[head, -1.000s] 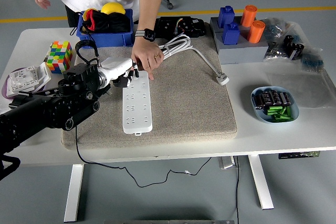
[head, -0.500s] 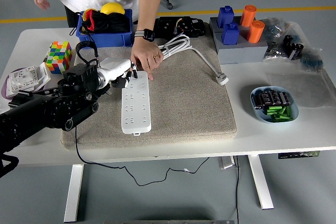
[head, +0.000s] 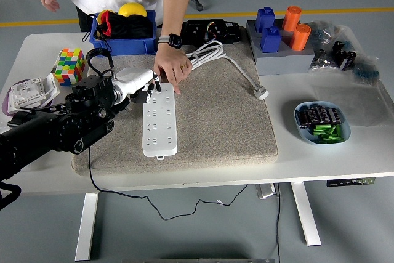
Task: Pull the plug out,throw it away,press the button
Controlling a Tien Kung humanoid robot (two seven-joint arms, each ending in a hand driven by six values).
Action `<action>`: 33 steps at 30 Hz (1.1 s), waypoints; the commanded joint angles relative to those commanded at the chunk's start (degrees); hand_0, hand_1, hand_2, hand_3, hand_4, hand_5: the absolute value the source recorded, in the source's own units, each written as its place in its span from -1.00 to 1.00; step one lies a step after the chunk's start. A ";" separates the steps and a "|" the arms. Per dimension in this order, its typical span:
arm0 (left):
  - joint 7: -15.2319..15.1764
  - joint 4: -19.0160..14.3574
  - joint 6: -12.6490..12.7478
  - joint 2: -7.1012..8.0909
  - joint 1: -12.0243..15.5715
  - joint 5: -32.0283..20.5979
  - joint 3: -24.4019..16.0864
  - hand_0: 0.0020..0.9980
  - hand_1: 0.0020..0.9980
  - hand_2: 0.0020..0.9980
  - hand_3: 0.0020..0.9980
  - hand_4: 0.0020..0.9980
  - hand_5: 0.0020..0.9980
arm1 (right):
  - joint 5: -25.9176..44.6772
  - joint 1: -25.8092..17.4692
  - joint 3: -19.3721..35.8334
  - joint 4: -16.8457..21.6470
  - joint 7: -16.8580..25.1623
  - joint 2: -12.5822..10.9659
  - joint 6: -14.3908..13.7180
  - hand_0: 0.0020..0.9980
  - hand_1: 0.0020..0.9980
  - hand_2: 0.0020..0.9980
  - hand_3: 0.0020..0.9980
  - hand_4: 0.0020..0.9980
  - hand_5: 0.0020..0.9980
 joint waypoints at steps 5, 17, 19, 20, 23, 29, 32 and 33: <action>-0.10 -1.25 0.01 0.80 1.08 0.73 -3.80 -0.73 -1.00 -0.99 0.13 -0.99 -1.00 | -0.10 -0.03 0.17 0.00 0.02 0.07 0.00 0.50 0.34 0.31 0.24 0.31 0.03; -0.89 -7.09 0.59 4.29 8.79 5.09 -24.99 -0.66 -0.86 -0.74 0.22 -0.54 -1.00 | -0.66 -0.32 0.83 0.01 -0.01 0.24 0.11 0.50 0.34 0.31 0.24 0.31 0.03; -0.33 -8.60 -0.13 4.87 10.73 5.82 -28.67 -0.31 -0.27 -0.19 0.32 0.20 -1.00 | -0.74 -0.38 0.96 0.02 0.01 0.26 0.08 0.50 0.34 0.31 0.24 0.31 0.03; -0.07 -9.39 -0.60 5.16 11.63 6.00 -30.88 -0.31 -0.27 -0.19 0.32 0.20 -1.00 | -0.82 -0.36 1.03 0.04 0.02 0.27 0.09 0.50 0.34 0.31 0.24 0.31 0.03; -0.12 -12.05 -0.90 6.18 14.41 6.57 -36.27 -0.31 -0.27 -0.19 0.32 0.20 -1.00 | -0.98 -0.30 1.34 0.11 0.06 0.29 0.07 0.50 0.34 0.31 0.24 0.31 0.03; -0.78 -15.79 -0.84 7.49 19.81 7.47 -44.01 0.28 0.28 0.15 0.35 0.28 -1.00 | -1.18 -0.18 1.55 0.19 0.10 0.31 0.16 0.50 0.34 0.31 0.24 0.31 0.03; -1.12 -17.11 -0.65 7.81 22.18 8.00 -48.10 0.61 0.65 0.49 0.60 0.35 -0.39 | -1.29 -0.22 1.69 0.12 0.07 0.32 0.17 0.50 0.34 0.31 0.24 0.31 0.03; -1.14 -17.42 -0.67 7.97 22.87 8.29 -49.12 0.61 0.65 0.49 0.60 0.35 -0.39 | -1.31 -0.27 1.65 0.11 0.06 0.31 0.21 0.50 0.34 0.31 0.24 0.31 0.03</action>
